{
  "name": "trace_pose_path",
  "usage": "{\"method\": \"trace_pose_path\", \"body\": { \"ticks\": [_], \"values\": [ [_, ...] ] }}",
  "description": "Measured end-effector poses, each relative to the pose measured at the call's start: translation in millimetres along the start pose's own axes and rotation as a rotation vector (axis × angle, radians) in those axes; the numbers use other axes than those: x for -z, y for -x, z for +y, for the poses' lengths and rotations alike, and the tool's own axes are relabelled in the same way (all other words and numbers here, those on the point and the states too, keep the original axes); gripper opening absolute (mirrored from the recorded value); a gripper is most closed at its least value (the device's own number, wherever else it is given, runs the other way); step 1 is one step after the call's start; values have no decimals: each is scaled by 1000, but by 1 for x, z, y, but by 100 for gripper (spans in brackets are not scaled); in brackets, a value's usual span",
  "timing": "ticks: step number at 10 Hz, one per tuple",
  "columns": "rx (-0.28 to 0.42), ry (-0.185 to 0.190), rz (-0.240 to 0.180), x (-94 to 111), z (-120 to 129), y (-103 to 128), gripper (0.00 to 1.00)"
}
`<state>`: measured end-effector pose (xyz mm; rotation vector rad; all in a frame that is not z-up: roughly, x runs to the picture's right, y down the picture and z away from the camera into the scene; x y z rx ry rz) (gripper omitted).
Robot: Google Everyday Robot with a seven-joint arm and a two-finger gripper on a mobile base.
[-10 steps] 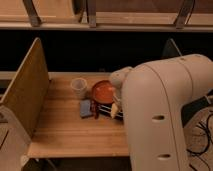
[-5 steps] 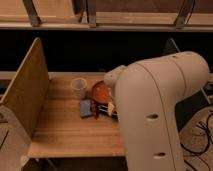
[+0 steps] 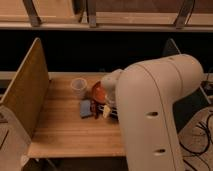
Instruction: Place the eraser on the white sponge
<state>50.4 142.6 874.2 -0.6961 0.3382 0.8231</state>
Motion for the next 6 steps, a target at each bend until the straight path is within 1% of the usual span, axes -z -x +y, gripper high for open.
{"method": "trace_pose_path", "body": {
  "ticks": [1,3,4,5,6],
  "values": [
    [2,23,2,-9,2,1,76],
    [7,54,6,-21,4,0,75],
    [15,64,-2,-23,4,2,68],
    [33,74,-13,-24,5,4,56],
    [45,80,-17,-24,5,4,48]
  ]
}}
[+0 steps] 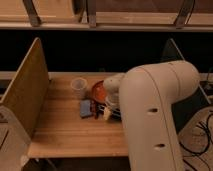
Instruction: Place the eraser on the white sponge
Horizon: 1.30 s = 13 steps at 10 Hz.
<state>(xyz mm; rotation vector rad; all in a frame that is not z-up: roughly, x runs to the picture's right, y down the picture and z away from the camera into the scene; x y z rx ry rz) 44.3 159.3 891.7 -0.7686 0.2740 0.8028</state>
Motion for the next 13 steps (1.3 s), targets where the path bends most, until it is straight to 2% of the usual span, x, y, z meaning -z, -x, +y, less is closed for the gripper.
{"method": "trace_pose_path", "body": {
  "ticks": [4,5,6,7,8,9,10,13],
  "values": [
    [16,13,-16,2,-3,-2,8],
    [15,13,-17,5,-4,-4,1],
    [15,8,-14,11,-3,-5,0],
    [-1,-1,10,17,-4,-11,0],
    [-28,-13,51,27,0,-17,0],
    [-59,-34,100,46,10,-21,0],
    [-64,-45,124,58,19,-19,0],
    [-40,-75,148,93,49,6,0]
  ]
}}
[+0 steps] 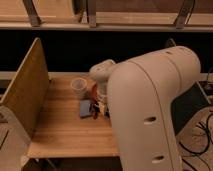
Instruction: Place the eraser on the white sponge
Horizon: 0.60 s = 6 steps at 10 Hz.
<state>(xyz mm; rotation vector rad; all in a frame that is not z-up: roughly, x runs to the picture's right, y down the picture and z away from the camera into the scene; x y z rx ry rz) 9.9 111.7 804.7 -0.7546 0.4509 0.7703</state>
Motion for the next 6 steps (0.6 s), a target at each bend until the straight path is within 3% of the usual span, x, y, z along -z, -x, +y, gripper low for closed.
{"method": "trace_pose_path", "body": {
  "ticks": [3,6],
  "values": [
    [48,-6,10,1,15,33,0],
    [114,58,14,-27,29,69,0]
  ]
}}
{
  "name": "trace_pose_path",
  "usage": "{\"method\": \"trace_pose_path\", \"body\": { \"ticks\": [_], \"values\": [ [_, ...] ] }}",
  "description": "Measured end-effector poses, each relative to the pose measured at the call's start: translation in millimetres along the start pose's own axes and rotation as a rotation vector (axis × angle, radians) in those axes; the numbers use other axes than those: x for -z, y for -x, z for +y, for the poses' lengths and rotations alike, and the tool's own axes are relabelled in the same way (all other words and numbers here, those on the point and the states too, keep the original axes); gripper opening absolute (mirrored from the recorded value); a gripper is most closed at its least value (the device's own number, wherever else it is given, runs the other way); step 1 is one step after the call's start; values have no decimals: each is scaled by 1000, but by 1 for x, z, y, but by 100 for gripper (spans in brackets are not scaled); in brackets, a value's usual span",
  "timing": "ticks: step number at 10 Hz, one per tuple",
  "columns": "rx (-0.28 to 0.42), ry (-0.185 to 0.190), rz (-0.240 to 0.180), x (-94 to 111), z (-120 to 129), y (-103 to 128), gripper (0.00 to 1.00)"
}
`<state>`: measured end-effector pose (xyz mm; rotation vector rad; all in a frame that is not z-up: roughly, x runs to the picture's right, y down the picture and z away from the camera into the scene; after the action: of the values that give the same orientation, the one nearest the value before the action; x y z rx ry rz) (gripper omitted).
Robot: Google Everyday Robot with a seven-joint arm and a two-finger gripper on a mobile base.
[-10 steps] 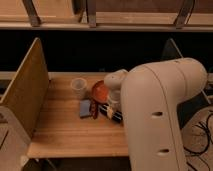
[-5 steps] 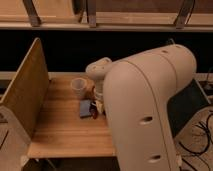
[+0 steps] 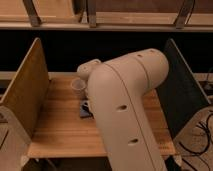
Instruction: Place the eraser on the white sponge
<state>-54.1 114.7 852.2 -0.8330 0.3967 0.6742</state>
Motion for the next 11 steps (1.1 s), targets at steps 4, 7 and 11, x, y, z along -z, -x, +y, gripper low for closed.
{"method": "trace_pose_path", "body": {
  "ticks": [4,7,11],
  "values": [
    [91,-25,-1,1,4,39,0],
    [125,-68,-3,13,8,52,0],
    [174,-86,-18,13,12,72,0]
  ]
}}
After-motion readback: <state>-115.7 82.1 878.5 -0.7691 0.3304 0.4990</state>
